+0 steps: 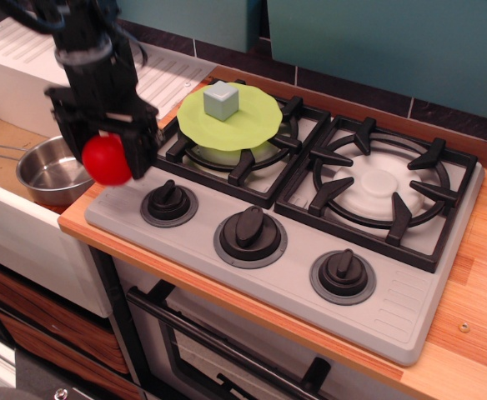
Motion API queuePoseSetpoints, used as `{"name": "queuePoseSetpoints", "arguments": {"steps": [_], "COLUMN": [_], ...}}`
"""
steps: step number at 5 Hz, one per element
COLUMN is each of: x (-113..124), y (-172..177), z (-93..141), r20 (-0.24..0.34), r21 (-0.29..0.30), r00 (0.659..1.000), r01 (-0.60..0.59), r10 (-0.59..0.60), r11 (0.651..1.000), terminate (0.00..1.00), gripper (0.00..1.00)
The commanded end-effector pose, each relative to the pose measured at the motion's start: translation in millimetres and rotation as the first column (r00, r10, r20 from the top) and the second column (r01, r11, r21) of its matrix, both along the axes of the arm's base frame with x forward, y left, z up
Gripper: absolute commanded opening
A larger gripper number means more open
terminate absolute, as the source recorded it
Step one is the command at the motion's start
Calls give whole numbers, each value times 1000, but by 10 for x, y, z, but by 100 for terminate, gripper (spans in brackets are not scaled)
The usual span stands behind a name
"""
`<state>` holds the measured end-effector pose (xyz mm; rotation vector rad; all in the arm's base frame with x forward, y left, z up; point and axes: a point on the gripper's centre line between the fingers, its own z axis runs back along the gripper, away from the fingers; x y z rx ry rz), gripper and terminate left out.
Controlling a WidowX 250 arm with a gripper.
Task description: Put cube on plate and smalltomato in pot or pan in sink
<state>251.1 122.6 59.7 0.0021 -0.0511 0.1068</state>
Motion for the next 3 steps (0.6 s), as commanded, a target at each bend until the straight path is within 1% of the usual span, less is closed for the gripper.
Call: {"name": "queuePoseSetpoints", "arguments": {"steps": [1, 2, 3], "x": [278, 444, 531], "y": [321, 546, 700], "z": [393, 421, 373], "r20": [99, 110, 112], "r21": [74, 81, 66], "r00": [989, 978, 970], "r01": [107, 170, 207], "r10": [-114, -178, -214], "r11": [991, 982, 976], "terminate": [0, 0, 0], "gripper": [0, 0, 0]}}
